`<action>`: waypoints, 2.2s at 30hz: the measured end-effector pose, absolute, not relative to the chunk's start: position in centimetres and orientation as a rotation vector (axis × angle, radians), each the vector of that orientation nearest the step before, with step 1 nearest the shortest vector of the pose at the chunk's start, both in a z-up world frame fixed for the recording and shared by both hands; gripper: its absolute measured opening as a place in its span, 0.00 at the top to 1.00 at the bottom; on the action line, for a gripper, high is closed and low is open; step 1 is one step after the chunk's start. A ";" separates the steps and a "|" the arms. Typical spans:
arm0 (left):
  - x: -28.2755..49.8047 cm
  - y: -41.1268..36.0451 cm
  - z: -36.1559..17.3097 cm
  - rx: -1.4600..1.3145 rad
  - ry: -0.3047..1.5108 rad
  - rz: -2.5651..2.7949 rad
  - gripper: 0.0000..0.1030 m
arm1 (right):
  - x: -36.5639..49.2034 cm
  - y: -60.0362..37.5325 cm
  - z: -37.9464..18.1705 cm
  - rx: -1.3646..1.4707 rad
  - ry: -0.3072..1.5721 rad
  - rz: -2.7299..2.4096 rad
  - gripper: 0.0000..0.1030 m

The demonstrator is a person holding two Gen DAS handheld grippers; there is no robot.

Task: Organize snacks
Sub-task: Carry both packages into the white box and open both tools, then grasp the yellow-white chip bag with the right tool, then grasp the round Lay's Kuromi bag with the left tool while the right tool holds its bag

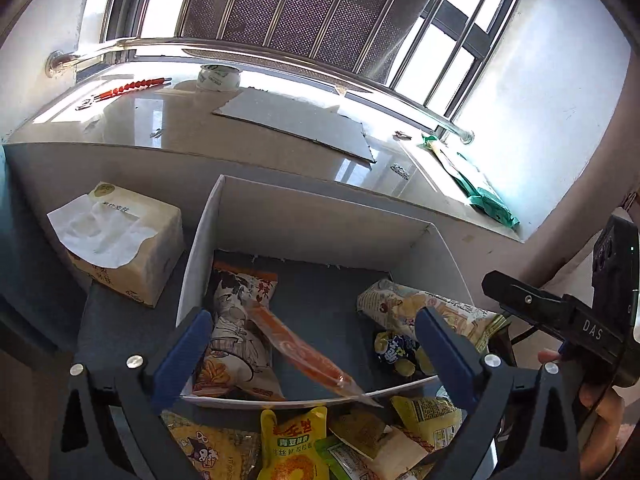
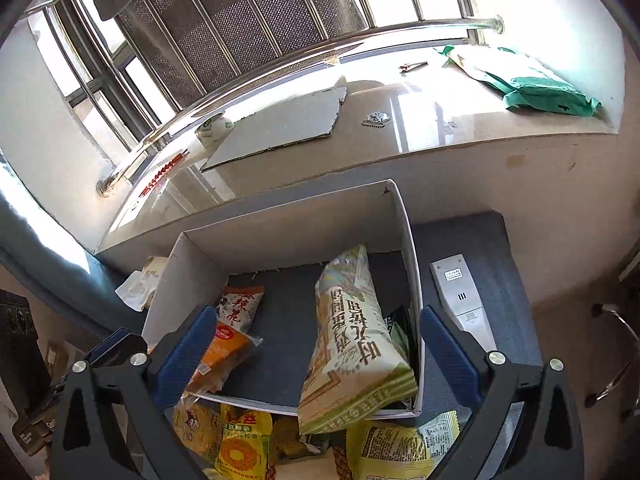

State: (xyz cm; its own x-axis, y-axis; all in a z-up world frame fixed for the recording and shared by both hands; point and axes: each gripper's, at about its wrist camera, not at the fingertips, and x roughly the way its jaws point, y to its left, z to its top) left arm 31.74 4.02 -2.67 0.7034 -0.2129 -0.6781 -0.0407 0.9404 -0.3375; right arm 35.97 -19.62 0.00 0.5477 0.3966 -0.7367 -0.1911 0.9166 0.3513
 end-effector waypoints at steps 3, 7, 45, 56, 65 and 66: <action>30.5 3.8 -1.5 -0.282 0.759 -0.088 0.00 | 34.9 -19.9 1.3 0.251 0.893 0.379 0.00; 28.0 4.2 1.0 -0.266 0.694 -0.116 0.00 | 33.0 -20.1 3.1 0.249 0.855 0.411 0.00; 5.2 4.5 -5.3 -0.250 0.703 -0.196 0.00 | 23.0 -28.2 -10.2 0.422 1.056 0.377 0.00; 6.3 4.7 -5.8 -0.220 0.722 -0.199 0.00 | 27.9 -24.6 -13.6 0.298 1.185 0.310 0.29; 12.2 6.4 -8.1 -0.187 0.804 -0.139 0.00 | 25.0 -26.7 -11.1 0.339 1.115 0.365 0.57; 13.4 6.7 -8.5 -0.183 0.823 -0.130 0.00 | 24.6 -27.1 -10.2 0.333 1.091 0.367 0.57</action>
